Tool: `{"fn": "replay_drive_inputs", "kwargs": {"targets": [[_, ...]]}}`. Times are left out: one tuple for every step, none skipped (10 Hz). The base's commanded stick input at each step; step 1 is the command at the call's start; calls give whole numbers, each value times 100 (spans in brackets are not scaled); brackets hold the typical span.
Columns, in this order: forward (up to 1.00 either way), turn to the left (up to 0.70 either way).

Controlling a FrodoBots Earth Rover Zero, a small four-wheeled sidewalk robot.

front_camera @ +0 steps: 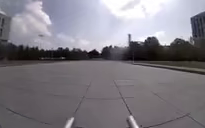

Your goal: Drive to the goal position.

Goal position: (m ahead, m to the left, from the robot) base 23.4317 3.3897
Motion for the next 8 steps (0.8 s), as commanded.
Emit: {"fn": "replay_drive_inputs", "kwargs": {"targets": [[70, 5], [70, 5], [70, 5], [70, 5], [70, 5], [70, 5], [70, 5], [70, 5]]}}
